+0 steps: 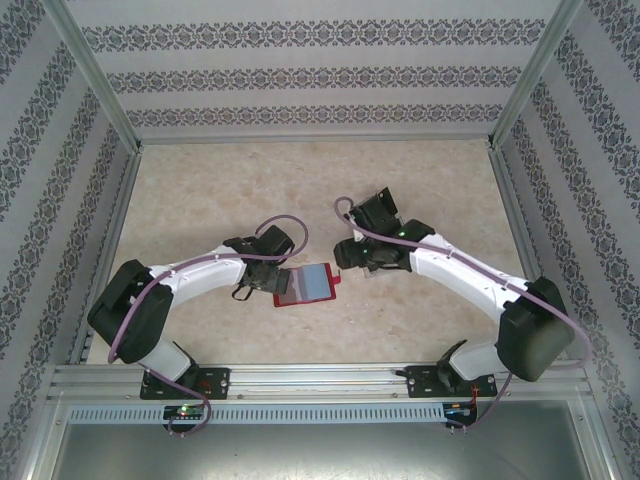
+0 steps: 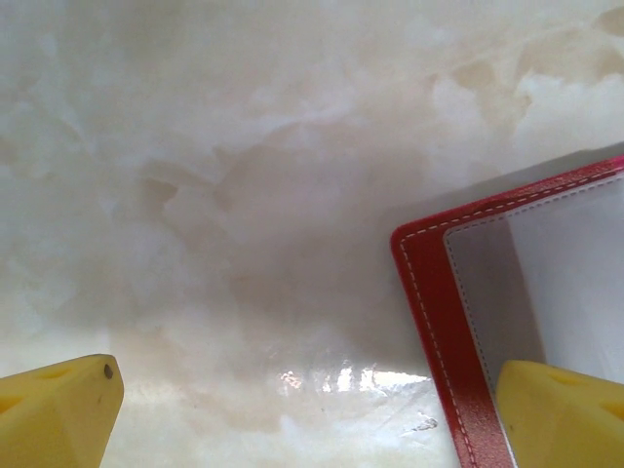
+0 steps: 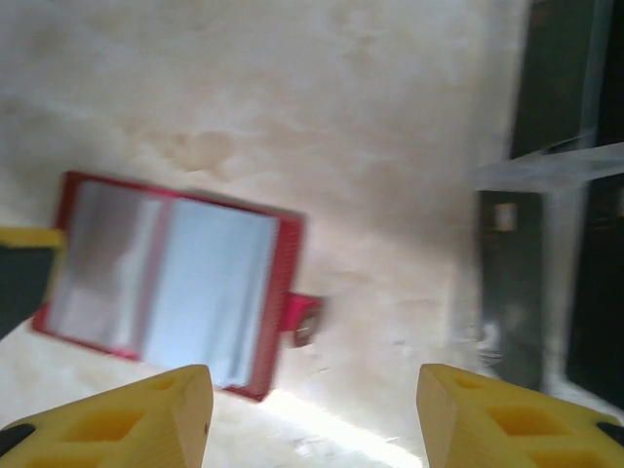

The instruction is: Put the credit cards into the card holder

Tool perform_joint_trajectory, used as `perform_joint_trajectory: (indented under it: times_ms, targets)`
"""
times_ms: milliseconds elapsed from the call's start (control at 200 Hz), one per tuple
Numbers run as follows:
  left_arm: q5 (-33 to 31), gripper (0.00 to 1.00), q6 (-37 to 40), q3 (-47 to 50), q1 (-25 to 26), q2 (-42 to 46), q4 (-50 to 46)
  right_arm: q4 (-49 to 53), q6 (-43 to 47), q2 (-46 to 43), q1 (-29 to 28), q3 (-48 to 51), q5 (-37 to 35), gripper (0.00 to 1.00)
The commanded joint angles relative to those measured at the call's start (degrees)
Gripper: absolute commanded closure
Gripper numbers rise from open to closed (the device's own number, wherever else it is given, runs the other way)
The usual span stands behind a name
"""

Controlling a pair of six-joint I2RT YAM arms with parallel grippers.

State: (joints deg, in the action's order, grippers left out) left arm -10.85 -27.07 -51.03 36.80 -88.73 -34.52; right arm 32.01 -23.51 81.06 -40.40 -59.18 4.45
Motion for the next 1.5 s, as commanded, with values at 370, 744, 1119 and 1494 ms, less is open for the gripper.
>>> perform_joint_trajectory:
  times_ms: [370,744,1119,1494]
  targets:
    - [-1.45,0.01,-0.88,2.15,0.82,0.24,-0.56,-12.13,-12.05,12.4,-7.68,4.13,4.16,0.42]
    - [-0.68,0.01,-1.14,3.56,0.84,-0.72,1.83,-16.11,-13.76,16.56,-7.76,4.97,6.01,0.44]
    - [-0.14,0.01,-1.41,3.94,0.9,-0.89,2.53,-18.4,-14.99,17.43,-8.63,4.74,7.86,0.48]
    - [-0.57,0.01,-1.77,4.04,0.82,1.15,1.94,-16.6,-15.08,13.74,-9.52,5.21,6.02,0.48]
